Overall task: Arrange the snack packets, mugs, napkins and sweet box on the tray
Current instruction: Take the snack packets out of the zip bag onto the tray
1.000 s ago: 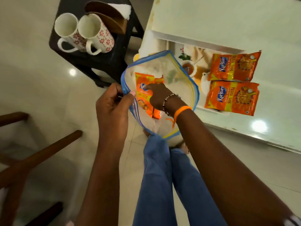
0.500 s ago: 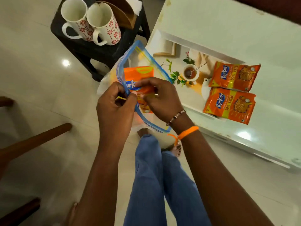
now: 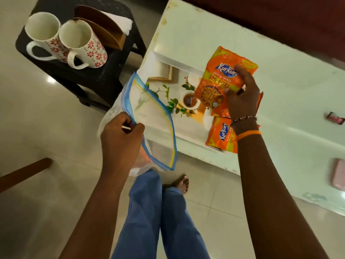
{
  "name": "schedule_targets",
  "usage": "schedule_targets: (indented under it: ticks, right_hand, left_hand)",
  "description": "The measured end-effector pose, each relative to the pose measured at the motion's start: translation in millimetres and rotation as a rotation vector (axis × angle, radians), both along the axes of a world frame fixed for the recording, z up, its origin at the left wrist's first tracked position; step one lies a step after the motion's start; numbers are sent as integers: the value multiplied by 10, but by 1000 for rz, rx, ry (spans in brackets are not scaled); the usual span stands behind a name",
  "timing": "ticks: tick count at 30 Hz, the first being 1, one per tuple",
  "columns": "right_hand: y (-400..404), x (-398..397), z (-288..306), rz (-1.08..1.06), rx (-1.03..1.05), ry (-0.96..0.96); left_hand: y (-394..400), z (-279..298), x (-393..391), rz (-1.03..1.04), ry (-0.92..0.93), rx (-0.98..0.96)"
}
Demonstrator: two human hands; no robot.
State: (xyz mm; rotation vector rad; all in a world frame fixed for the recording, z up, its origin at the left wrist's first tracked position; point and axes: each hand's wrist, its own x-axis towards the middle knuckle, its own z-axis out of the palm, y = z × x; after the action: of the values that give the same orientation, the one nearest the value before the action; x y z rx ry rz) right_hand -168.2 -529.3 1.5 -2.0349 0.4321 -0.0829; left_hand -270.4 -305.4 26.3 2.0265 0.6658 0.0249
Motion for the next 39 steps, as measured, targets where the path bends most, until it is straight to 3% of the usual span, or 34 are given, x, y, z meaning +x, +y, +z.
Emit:
schedule_targets:
  ticks: [8, 13, 16, 19, 20, 23, 25, 29, 33, 39]
  right_hand:
    - [17, 542, -620, 98, -50, 172]
    - [-24, 499, -542, 28, -138, 137]
    - [313, 269, -137, 136, 249, 132]
    - [790, -118, 240, 467, 640, 344]
    - [957, -241, 262, 598, 641, 459]
    - [1469, -498, 67, 885, 218, 633]
    - [1707, -594, -124, 956, -17, 718]
    - [2083, -780, -504, 1020, -167, 882]
    - [2209, -853, -715, 960, -206, 856]
    - [2029, -910, -485, 813, 57, 602]
  left_hand:
    - [23, -133, -11, -41, 44, -41]
    - [32, -113, 24, -11, 52, -86]
    - [63, -49, 10, 34, 36, -78]
    - [133, -5, -57, 95, 18, -113]
    - [167, 14, -96, 122, 8, -134]
    - [265, 69, -228, 179, -8, -172]
    - [305, 86, -322, 168, -19, -176]
    - [321, 121, -479, 130, -69, -180]
    - [304, 162, -598, 80, -105, -203]
    - [304, 30, -630, 18, -28, -72]
